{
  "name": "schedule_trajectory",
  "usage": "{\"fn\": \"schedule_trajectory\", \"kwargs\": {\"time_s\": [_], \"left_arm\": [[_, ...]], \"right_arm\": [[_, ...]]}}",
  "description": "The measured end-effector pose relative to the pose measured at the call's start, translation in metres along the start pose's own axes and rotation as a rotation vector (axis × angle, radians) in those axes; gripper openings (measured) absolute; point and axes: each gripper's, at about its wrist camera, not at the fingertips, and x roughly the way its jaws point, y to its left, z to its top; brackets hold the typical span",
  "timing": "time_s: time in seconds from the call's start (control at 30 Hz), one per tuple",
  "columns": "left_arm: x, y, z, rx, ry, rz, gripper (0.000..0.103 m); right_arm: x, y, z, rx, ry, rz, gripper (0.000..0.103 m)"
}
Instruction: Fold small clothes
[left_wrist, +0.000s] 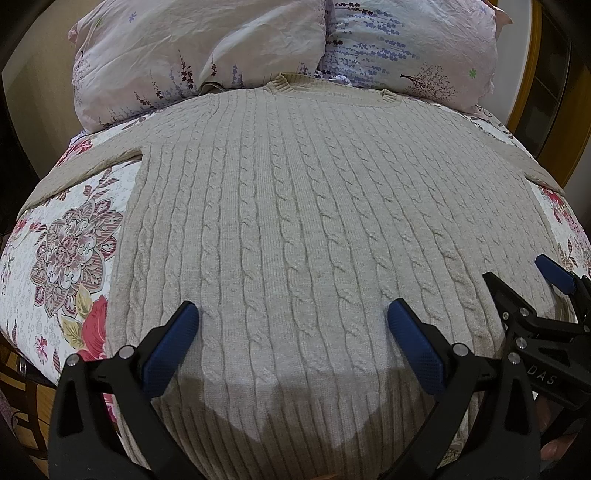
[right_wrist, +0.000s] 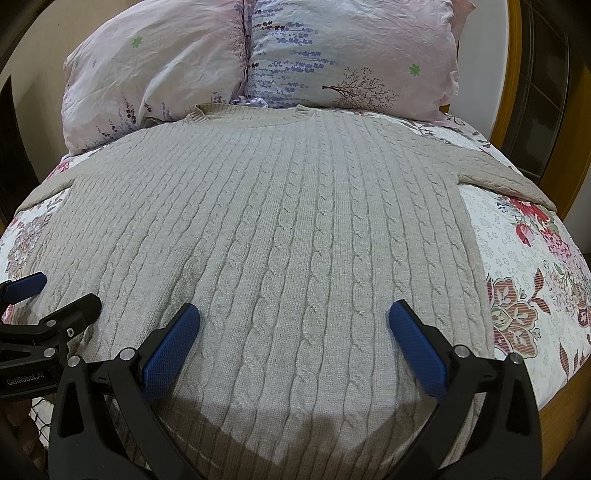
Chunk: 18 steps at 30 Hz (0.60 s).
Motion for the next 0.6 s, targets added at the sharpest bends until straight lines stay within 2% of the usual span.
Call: {"fn": "schedule_trajectory", "kwargs": {"time_s": [0.6], "left_arm": [[-0.0031, 0.0023, 0.0024, 0.003, -0.004, -0.001, 0.101]], "right_arm": [[0.0026, -0.0011, 0.0034, -0.021, 0.036, 0.013, 0.102]]}}
